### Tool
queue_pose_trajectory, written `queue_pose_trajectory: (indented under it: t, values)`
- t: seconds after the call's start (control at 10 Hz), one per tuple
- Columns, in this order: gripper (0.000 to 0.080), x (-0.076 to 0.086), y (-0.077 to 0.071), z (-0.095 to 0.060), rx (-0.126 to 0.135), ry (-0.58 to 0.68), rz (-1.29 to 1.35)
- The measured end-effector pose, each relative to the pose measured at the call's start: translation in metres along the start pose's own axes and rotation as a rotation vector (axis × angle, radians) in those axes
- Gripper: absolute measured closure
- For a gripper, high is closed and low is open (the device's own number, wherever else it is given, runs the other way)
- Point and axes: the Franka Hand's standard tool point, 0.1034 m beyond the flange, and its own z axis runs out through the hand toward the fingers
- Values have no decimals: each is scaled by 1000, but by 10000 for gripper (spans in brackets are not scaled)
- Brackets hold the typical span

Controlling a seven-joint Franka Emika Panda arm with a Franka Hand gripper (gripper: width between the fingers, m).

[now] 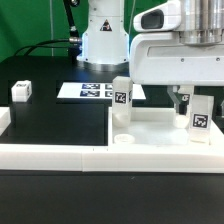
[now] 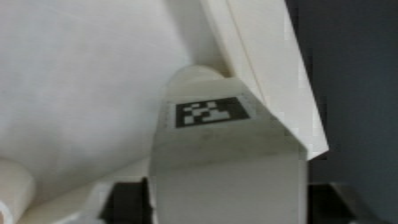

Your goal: Assemble square table

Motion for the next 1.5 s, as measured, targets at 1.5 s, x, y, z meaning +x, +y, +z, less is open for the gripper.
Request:
queue_pose_trajectory:
  t: [1.5]
  values:
    - [508,-8,7,3,36,-90,1345]
